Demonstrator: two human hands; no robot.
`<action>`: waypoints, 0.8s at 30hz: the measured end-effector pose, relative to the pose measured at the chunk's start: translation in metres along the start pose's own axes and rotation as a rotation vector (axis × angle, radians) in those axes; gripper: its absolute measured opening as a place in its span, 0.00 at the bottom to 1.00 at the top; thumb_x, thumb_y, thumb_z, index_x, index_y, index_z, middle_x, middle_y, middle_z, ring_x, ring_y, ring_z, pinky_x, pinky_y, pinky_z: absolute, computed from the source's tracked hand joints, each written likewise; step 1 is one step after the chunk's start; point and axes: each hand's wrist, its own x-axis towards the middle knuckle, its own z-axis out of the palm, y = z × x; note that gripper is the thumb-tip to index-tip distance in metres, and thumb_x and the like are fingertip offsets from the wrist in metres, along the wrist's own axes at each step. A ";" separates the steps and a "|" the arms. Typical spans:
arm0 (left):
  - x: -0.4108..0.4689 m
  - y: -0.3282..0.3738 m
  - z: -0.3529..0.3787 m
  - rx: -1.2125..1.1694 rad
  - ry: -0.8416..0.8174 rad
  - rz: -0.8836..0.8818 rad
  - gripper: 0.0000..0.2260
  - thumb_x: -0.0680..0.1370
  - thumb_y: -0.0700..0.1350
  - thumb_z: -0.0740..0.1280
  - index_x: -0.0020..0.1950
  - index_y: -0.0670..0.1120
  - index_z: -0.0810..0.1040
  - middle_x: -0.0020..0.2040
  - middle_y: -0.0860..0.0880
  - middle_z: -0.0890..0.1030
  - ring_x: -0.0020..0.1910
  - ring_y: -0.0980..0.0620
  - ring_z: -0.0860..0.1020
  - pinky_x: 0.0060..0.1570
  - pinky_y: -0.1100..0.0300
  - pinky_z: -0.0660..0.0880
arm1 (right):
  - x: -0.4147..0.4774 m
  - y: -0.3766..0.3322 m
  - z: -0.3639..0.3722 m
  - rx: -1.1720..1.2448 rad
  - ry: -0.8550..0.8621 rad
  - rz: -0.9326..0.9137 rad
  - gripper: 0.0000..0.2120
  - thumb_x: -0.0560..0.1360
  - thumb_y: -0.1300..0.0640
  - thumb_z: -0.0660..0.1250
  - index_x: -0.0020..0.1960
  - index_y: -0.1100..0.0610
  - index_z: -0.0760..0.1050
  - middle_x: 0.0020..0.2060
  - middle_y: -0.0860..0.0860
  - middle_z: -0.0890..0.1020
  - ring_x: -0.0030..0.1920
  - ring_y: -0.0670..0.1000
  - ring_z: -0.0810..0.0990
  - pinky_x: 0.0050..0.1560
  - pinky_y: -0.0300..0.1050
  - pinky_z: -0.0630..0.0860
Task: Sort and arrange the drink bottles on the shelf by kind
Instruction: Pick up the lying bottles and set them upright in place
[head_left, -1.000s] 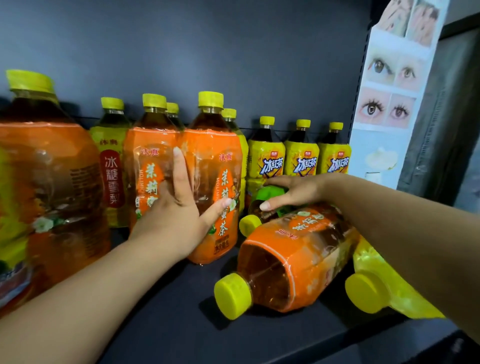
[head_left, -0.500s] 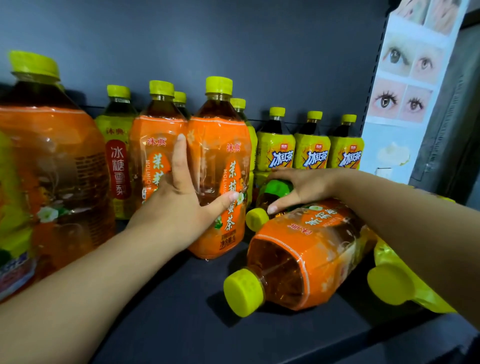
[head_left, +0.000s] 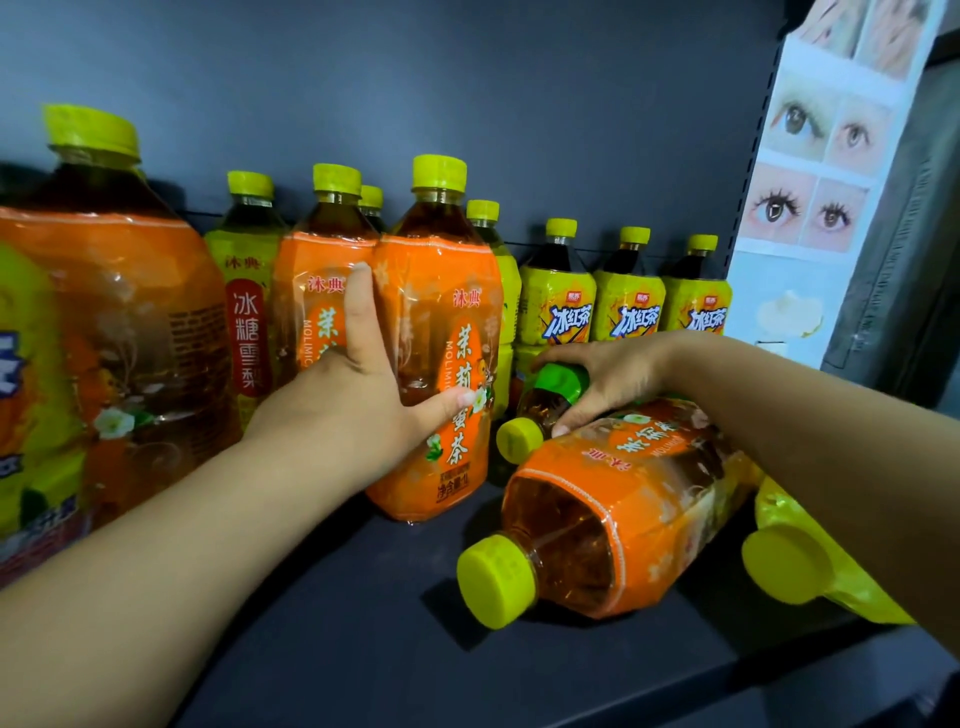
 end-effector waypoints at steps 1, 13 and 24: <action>0.000 0.002 0.000 -0.009 -0.029 -0.010 0.43 0.71 0.62 0.63 0.71 0.34 0.50 0.67 0.35 0.67 0.62 0.35 0.71 0.61 0.44 0.69 | 0.000 0.000 -0.001 0.004 -0.010 0.000 0.42 0.68 0.42 0.69 0.75 0.44 0.49 0.75 0.50 0.54 0.74 0.56 0.56 0.69 0.51 0.60; -0.014 0.006 0.002 -0.009 0.122 -0.049 0.52 0.59 0.71 0.56 0.72 0.55 0.31 0.74 0.44 0.54 0.72 0.40 0.58 0.67 0.43 0.61 | -0.007 0.025 -0.031 -0.179 -0.074 -0.052 0.38 0.70 0.38 0.62 0.75 0.45 0.52 0.76 0.46 0.52 0.75 0.50 0.50 0.72 0.50 0.50; 0.021 0.050 -0.004 -0.276 0.571 -0.002 0.44 0.65 0.63 0.65 0.75 0.47 0.51 0.74 0.45 0.58 0.73 0.48 0.57 0.70 0.54 0.55 | 0.017 0.041 -0.003 0.069 0.062 -0.330 0.35 0.70 0.34 0.53 0.74 0.47 0.57 0.75 0.48 0.57 0.74 0.51 0.56 0.72 0.49 0.52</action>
